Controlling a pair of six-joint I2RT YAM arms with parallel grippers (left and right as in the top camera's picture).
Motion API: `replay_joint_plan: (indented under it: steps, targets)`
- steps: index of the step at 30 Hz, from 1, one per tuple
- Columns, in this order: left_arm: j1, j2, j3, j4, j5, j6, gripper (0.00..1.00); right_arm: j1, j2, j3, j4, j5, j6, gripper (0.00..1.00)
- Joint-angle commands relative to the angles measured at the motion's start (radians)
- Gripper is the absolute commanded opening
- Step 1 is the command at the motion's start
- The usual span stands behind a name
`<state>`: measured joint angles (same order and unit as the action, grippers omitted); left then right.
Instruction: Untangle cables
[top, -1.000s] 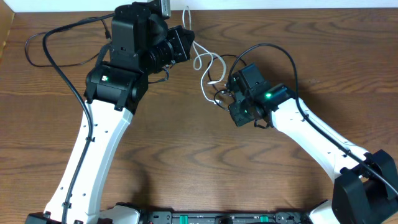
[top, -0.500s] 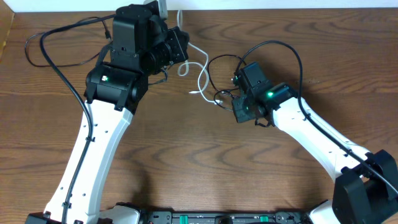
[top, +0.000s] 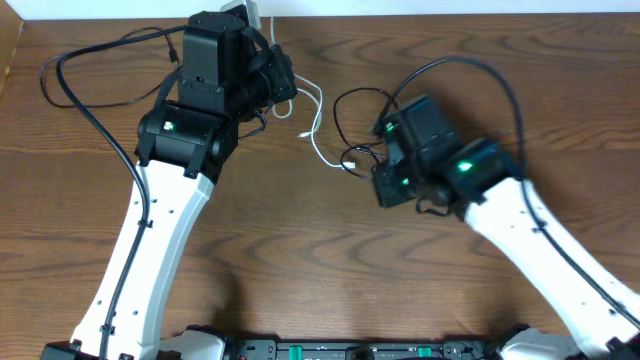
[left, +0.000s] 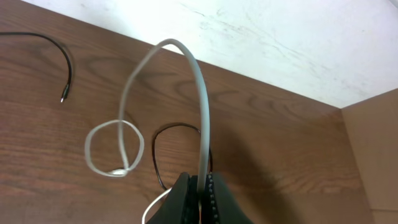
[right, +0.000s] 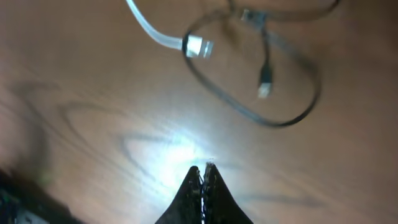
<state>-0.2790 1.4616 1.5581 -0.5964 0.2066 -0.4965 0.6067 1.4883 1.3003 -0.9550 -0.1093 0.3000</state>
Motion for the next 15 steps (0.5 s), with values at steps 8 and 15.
replay_joint_plan:
  steps: [8, 15]
  targets:
    - [-0.001, -0.004, 0.005, -0.010, -0.001, 0.013, 0.08, 0.053, 0.211, -0.134, 0.157, 0.190, 0.222, 0.01]
    - [-0.001, -0.005, 0.005, -0.010, 0.027, 0.013, 0.07, 0.035, 0.282, -0.134, 0.338, 0.313, 0.246, 0.01]
